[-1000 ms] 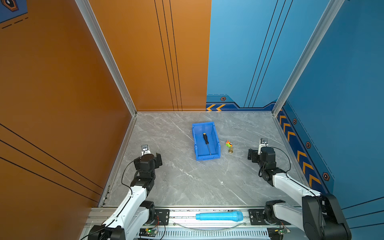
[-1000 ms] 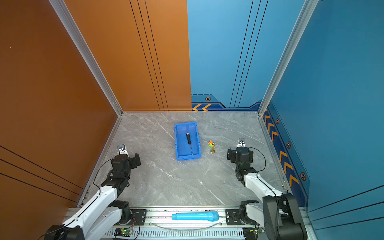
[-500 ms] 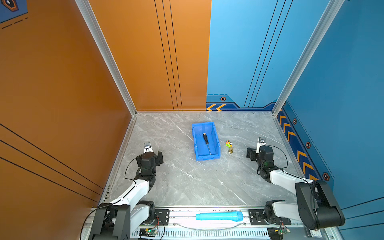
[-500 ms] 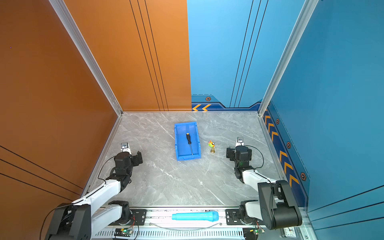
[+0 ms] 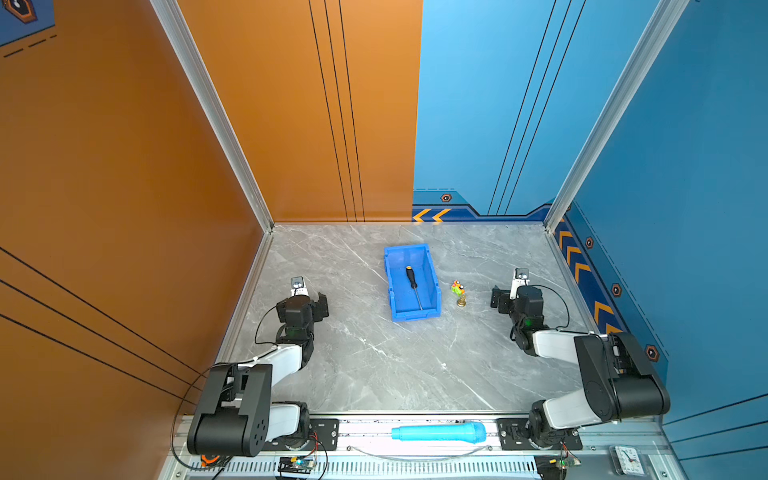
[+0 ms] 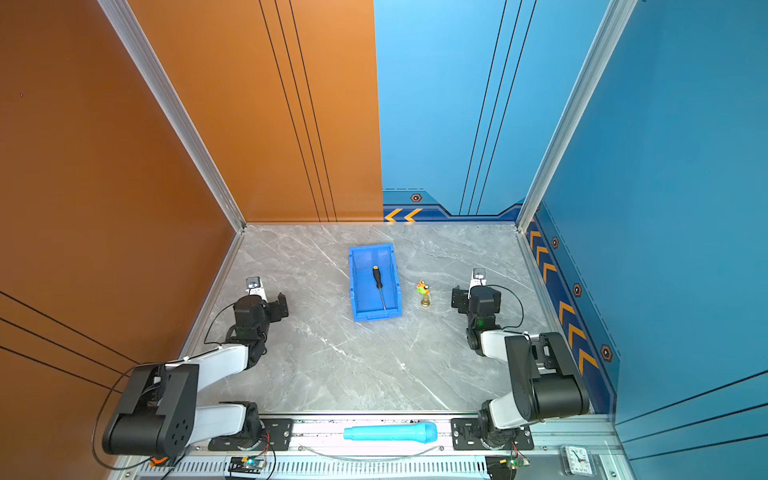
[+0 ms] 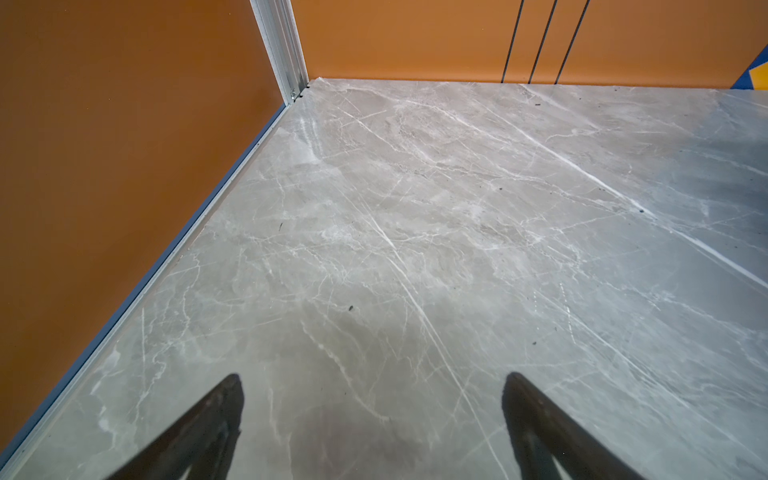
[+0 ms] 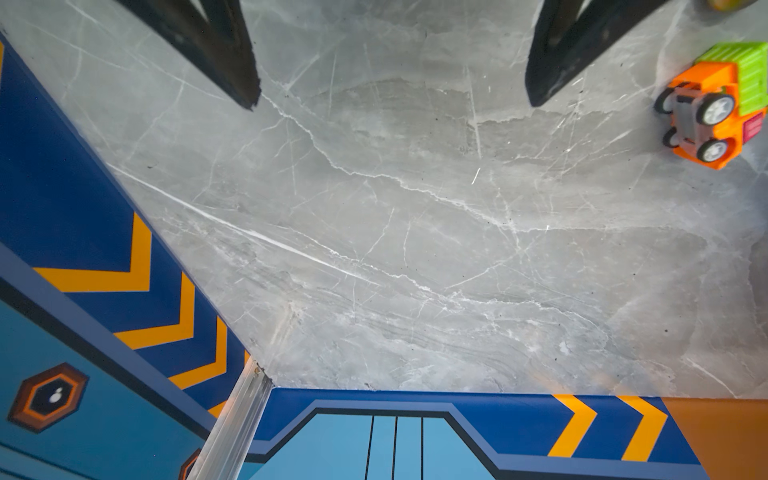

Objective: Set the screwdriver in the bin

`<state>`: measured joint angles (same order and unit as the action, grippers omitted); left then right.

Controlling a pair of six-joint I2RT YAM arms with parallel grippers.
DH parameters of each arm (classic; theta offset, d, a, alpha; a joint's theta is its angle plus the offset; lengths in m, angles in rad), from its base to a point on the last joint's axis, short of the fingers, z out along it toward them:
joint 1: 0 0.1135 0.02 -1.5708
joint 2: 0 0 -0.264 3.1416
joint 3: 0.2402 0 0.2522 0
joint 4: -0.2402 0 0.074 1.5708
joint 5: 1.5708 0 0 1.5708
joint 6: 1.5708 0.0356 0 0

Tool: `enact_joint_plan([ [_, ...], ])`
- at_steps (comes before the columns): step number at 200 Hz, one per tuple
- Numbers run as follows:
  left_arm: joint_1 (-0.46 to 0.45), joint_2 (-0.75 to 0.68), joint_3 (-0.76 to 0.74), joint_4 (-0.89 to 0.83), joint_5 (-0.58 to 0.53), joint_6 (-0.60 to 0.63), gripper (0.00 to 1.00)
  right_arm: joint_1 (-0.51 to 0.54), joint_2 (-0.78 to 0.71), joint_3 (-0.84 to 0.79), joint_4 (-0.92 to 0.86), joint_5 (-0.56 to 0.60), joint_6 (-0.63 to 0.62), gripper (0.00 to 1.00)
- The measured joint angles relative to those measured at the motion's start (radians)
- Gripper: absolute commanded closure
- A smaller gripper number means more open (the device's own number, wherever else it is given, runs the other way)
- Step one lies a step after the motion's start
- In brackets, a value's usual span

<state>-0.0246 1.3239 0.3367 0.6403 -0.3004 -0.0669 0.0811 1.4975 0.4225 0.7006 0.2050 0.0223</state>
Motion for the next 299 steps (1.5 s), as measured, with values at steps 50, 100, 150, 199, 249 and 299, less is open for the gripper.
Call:
enact_joint_plan([
  [50,0.004,0.11,0.035,0.105,0.026,0.0,0.02,-0.035,0.005,0.002,0.027,-0.023,0.016,0.0],
  [100,0.004,0.193,0.036,0.17,0.042,0.009,0.02,-0.042,0.035,-0.032,0.139,-0.031,0.029,0.0],
  [150,-0.006,0.214,0.036,0.227,0.056,0.03,0.02,-0.042,0.039,-0.039,0.169,-0.031,0.03,0.0],
  [199,-0.01,0.227,0.036,0.255,0.067,0.045,0.02,-0.041,0.039,-0.04,0.193,-0.026,0.03,0.0],
  [249,-0.01,0.227,0.036,0.267,0.071,0.052,0.02,-0.041,0.039,-0.047,0.206,-0.025,0.034,0.0],
  [299,-0.013,0.227,0.036,0.269,0.071,0.053,0.02,-0.041,0.039,-0.047,0.208,-0.025,0.037,0.0],
])
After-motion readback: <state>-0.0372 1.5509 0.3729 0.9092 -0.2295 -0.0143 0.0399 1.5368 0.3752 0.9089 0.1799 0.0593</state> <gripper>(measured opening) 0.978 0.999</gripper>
